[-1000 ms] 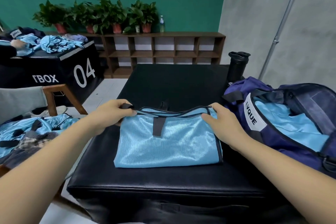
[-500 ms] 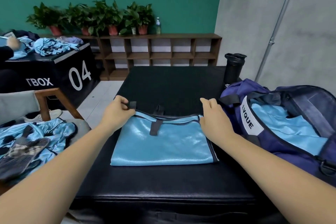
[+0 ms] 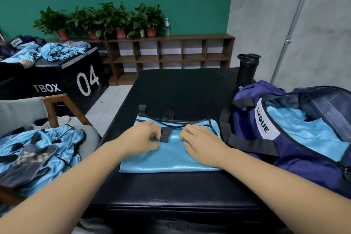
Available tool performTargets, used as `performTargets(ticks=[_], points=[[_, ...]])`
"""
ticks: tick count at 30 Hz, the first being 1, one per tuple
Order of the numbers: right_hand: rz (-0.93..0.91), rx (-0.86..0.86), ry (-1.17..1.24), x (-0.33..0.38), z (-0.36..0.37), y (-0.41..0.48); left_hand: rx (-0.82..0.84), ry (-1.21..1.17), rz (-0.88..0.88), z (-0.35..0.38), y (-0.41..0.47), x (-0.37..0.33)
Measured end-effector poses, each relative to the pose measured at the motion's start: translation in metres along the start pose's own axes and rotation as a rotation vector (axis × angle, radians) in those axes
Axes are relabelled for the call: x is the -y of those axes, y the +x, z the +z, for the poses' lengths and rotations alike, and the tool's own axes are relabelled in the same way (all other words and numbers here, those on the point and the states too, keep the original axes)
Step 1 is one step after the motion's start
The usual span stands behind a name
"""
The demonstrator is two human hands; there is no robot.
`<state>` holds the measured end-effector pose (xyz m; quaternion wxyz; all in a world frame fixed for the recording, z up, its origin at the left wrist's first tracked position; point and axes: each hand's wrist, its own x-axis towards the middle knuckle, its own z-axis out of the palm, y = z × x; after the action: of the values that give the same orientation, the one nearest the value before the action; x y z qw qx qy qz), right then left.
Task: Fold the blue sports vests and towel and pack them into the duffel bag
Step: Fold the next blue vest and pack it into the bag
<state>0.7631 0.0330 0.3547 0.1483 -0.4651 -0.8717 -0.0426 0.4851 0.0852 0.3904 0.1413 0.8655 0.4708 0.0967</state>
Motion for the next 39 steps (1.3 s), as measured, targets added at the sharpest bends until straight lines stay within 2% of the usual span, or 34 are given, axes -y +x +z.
performTargets(ticks=[4, 8, 15, 19, 26, 35, 39], points=[[0.042, 0.122, -0.049, -0.003, 0.000, 0.002, -0.028, 0.049, 0.040, 0.008, -0.002, 0.001], [0.222, 0.252, -0.008, -0.007, -0.005, 0.002, -0.015, 0.084, -0.014, 0.007, -0.004, -0.001], [0.311, 0.301, 0.043, -0.013, -0.010, 0.005, 0.017, 0.121, -0.104, -0.003, -0.005, 0.012], [0.319, 0.300, 0.035, -0.013, -0.011, 0.005, 0.035, 0.136, -0.053, -0.019, -0.018, -0.007], [0.377, 0.310, -0.013, -0.016, -0.016, 0.007, 0.254, 0.016, 0.156, 0.005, -0.047, -0.051], [0.389, 0.170, -0.087, -0.023, -0.015, 0.008, 0.092, 0.157, 0.208, 0.010, -0.061, -0.041], [0.428, 0.133, -0.136, -0.017, -0.022, 0.005, 0.081, 0.183, 0.163, 0.001, -0.064, -0.024]])
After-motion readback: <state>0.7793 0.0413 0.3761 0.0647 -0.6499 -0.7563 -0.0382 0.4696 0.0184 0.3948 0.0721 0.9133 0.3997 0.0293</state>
